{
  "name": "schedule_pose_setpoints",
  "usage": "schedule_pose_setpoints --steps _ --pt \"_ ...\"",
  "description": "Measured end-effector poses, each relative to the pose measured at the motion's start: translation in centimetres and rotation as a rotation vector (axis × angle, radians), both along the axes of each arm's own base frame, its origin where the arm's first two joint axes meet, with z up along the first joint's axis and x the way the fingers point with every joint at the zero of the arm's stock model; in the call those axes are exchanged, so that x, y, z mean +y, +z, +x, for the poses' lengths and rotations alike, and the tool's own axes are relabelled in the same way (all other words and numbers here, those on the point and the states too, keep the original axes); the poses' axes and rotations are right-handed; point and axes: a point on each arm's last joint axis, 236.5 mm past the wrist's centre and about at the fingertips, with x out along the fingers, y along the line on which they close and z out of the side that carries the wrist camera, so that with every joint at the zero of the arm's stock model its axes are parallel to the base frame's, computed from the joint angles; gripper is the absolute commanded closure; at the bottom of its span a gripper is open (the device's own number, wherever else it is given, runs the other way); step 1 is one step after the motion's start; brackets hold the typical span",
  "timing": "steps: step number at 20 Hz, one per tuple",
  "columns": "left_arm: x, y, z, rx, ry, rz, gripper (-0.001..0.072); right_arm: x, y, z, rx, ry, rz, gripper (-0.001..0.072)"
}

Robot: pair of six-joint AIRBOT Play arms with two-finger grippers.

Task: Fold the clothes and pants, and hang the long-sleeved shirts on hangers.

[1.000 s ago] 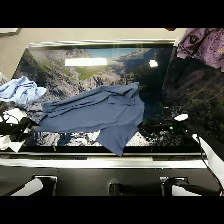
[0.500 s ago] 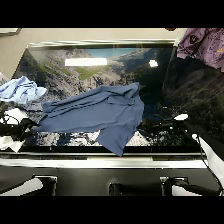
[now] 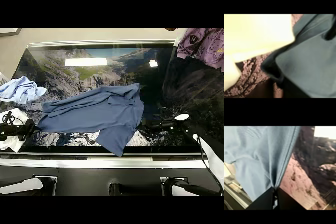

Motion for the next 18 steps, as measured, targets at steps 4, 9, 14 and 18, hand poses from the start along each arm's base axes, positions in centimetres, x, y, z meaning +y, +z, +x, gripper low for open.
schedule_pose_setpoints --steps 4,9,14,18 --pt "-1.2 2.3 2.7 -0.094 0.005 -0.065 0.0696 -0.2 4.1 2.3 -0.118 -0.004 -0.013 0.0686" --pt "-2.2 11.7 9.7 -0.327 -0.074 -0.006 0.0696 -1.6 15.9 9.4 -0.421 -0.002 -0.095 0.0686" --pt "-2.1 30.1 15.9 -0.672 -0.133 0.228 0.0697 -4.7 35.3 13.6 -0.861 -0.049 -0.288 0.0685" --pt "-2.5 46.3 13.0 -0.928 -0.090 0.478 0.0697 -7.5 50.1 9.0 -1.175 -0.163 -0.453 0.0685"
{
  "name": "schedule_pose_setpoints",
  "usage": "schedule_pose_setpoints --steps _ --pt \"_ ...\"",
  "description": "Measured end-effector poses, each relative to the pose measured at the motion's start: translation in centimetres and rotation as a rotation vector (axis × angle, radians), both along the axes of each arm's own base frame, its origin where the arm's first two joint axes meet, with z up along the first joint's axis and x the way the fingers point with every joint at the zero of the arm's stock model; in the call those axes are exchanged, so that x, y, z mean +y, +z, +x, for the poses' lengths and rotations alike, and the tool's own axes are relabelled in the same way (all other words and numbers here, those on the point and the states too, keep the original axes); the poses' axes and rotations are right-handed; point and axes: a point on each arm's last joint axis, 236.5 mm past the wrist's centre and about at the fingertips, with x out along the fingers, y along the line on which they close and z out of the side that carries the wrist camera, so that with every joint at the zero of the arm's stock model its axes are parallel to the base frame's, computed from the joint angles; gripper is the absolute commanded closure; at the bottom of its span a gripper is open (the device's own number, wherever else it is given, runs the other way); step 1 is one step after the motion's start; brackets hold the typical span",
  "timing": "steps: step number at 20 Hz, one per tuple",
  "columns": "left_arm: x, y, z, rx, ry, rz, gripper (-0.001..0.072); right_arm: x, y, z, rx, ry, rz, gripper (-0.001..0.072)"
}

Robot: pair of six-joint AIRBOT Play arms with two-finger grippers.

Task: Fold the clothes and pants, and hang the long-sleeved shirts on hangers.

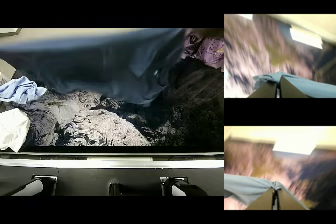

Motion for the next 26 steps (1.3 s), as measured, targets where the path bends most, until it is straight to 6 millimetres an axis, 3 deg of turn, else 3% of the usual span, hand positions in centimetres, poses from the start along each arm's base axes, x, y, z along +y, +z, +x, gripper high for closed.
schedule_pose_setpoints --steps 2,5,7,9,11,13,15,17,22,26 --pt "-0.3 5.7 -3.8 -0.101 0.065 0.074 0.0697 -1.3 5.3 -4.7 -0.134 -0.068 -0.025 0.0685" --pt "-0.6 10.2 -10.0 -0.171 0.171 0.149 0.0697 -2.5 9.8 -11.3 -0.261 -0.139 -0.035 0.0685" --pt "-0.8 11.5 -13.4 -0.186 0.224 0.181 0.0697 -3.0 11.4 -14.8 -0.312 -0.172 -0.023 0.0685" --pt "-0.9 12.0 -15.8 -0.185 0.260 0.202 0.0697 -3.3 12.0 -17.1 -0.326 -0.194 0.001 0.0685" --pt "-0.7 11.7 -16.6 -0.166 0.278 0.203 0.0697 -3.5 12.0 -17.8 -0.312 -0.209 0.037 0.0685" --pt "-0.3 10.3 -16.0 -0.120 0.278 0.199 0.0697 -3.6 10.8 -16.6 -0.247 -0.219 0.068 0.0685" --pt "0.1 7.5 -13.8 -0.038 0.241 0.199 0.0697 -3.7 7.8 -13.5 -0.112 -0.227 0.090 0.0685" --pt "0.3 3.4 -10.5 0.072 0.174 0.193 0.0696 -4.0 3.0 -9.4 0.076 -0.240 0.091 0.0685" --pt "0.1 -11.5 -0.2 0.393 0.010 0.187 0.0697 -4.6 -14.2 1.1 0.590 -0.271 0.065 0.0685" --pt "-0.8 -23.7 7.8 0.535 -0.055 0.205 0.0697 -5.0 -27.0 7.6 0.833 -0.291 0.063 0.0685"
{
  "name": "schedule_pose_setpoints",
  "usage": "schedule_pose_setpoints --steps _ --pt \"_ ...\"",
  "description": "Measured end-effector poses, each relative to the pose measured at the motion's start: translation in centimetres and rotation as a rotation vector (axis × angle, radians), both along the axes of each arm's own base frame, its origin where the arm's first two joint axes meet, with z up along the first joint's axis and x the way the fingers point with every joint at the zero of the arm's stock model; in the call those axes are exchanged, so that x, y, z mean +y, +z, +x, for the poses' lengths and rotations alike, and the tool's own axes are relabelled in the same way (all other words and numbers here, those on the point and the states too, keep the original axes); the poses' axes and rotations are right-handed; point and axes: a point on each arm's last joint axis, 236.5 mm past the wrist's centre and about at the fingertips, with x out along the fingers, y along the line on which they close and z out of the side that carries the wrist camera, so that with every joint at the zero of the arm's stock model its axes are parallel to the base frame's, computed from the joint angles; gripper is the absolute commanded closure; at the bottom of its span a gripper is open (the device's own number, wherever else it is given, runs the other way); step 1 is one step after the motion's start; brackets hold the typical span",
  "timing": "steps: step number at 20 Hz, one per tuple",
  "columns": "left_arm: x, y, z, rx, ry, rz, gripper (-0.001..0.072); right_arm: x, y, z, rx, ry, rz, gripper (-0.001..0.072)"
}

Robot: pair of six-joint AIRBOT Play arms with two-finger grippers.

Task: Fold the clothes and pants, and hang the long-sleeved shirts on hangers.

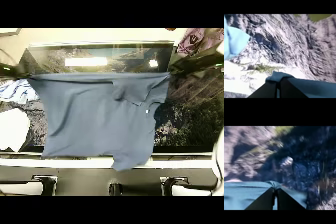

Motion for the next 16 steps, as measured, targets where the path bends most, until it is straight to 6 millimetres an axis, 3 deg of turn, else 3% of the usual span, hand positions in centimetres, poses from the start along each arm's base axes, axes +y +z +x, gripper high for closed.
schedule_pose_setpoints --steps 2,4,8,11,16 --pt "-0.7 -4.6 3.3 0.017 -0.017 0.005 0.0696 0.2 -4.9 2.7 0.051 -0.014 0.026 0.0685" --pt "-1.2 -7.8 5.9 0.012 -0.027 0.014 0.0697 0.4 -8.6 5.0 0.065 -0.032 0.053 0.0685" --pt "-1.5 -10.1 9.0 -0.024 -0.034 0.023 0.0697 0.7 -12.3 7.2 0.067 -0.041 0.081 0.0685" --pt "-1.5 -11.3 8.6 0.023 -0.040 0.016 0.0696 1.0 -13.7 6.7 0.108 -0.024 0.083 0.0685" --pt "-2.1 -14.2 4.1 0.247 -0.073 -0.010 0.0696 0.8 -15.9 3.5 0.263 0.022 0.054 0.0685"
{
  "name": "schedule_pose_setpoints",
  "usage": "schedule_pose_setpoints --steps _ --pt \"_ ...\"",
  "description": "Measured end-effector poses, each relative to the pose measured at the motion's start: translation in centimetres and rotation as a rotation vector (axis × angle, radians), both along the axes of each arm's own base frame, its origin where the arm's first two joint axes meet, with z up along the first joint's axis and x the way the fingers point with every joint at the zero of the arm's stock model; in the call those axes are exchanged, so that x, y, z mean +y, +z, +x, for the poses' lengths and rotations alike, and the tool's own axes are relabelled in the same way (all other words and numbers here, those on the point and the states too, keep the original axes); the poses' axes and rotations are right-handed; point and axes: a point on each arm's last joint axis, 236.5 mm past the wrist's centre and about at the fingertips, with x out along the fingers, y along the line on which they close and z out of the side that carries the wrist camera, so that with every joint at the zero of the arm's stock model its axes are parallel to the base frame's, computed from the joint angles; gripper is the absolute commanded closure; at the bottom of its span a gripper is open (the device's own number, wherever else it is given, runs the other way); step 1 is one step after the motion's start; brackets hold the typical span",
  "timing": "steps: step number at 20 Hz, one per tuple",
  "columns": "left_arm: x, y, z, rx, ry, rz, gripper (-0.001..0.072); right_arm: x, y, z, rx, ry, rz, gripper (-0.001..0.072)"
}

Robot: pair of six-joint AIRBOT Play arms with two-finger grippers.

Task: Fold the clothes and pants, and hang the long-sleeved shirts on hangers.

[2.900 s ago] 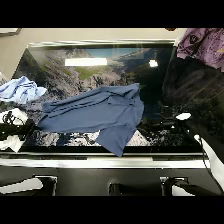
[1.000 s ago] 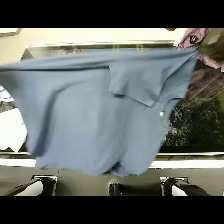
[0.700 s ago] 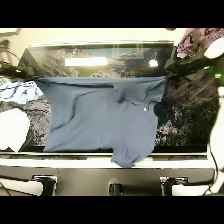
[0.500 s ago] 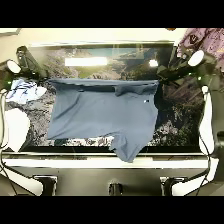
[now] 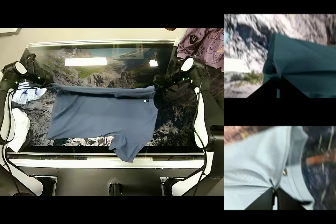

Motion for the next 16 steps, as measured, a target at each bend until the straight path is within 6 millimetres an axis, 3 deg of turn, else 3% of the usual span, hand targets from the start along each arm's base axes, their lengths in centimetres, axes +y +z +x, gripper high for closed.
schedule_pose_setpoints --steps 4,9,10,11,12,13,15,16 --pt "-1.0 -2.5 -4.3 0.201 -0.030 -0.023 0.0696 -0.1 -1.9 -2.3 0.117 0.031 -0.010 0.0684" --pt "-2.5 -4.8 -7.0 0.329 -0.060 -0.035 0.0688 -0.1 -4.6 -4.5 0.222 0.040 -0.010 0.0681" --pt "-2.9 -5.2 -7.3 0.348 -0.066 -0.037 0.0638 -0.1 -5.3 -5.0 0.242 0.042 -0.009 0.0629" --pt "-3.1 -5.6 -7.5 0.361 -0.068 -0.037 0.0493 -0.1 -5.9 -5.3 0.252 0.040 -0.008 0.0550" --pt "-3.3 -5.9 -7.6 0.371 -0.062 -0.038 0.0291 0.0 -6.4 -5.6 0.263 0.038 -0.005 0.0461" --pt "-3.5 -6.1 -7.7 0.379 -0.058 -0.040 0.0137 0.0 -6.8 -6.0 0.276 0.038 -0.003 0.0356" --pt "-3.6 -5.9 -7.6 0.380 -0.039 -0.043 0.0037 0.3 -6.8 -6.2 0.273 0.053 0.007 0.0208" --pt "-3.5 -5.3 -7.4 0.370 -0.036 -0.043 0.0037 0.3 -6.3 -6.1 0.254 0.063 0.007 0.0210"
